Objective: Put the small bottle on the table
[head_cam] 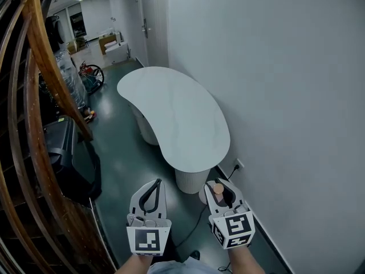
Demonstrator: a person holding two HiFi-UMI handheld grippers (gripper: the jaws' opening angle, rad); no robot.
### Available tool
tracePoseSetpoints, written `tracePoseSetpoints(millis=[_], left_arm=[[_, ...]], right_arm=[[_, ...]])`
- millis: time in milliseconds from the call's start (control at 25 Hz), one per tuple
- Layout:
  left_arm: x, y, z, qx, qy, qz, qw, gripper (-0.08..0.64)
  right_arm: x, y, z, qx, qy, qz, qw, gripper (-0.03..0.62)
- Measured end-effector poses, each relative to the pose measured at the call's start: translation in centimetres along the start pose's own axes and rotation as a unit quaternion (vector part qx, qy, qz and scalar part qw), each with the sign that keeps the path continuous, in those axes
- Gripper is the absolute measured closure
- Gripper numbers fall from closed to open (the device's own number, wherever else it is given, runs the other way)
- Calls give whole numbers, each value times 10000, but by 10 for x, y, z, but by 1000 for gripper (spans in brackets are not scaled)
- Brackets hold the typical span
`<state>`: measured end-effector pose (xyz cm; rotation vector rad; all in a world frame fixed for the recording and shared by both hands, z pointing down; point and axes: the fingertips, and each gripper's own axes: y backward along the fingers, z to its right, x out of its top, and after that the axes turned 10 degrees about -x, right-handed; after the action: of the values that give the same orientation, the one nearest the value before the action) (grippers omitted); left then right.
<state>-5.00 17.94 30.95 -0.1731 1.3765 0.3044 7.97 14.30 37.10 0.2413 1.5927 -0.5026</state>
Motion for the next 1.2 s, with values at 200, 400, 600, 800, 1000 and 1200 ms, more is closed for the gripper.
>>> tracePoseSetpoints(millis=[200,400,600,800,1000,1200], left_arm=[[-18,-37,-35,-89,24,-82,9999,560],[-19,-80,-73,-282,-85,101,9995,560],[-23,-115,-100,-443,-56,205,9988,560],[-31,-141,-111,-609,-47,159,9980,560],[-36,-160,-111,-741,0,196,9971,560],[-46,-185,-114,-760,153,89,9969,560]], right_arm=[[7,-48,1,-135,-5,30,9999,477],[23,-100,2,-286,22,72,9996,477],[36,-142,7,-463,49,144,9988,477],[39,-166,10,-546,100,98,9984,477],[37,-183,22,-647,71,17,9979,477],[35,-203,34,-652,9,-9,9979,477]])
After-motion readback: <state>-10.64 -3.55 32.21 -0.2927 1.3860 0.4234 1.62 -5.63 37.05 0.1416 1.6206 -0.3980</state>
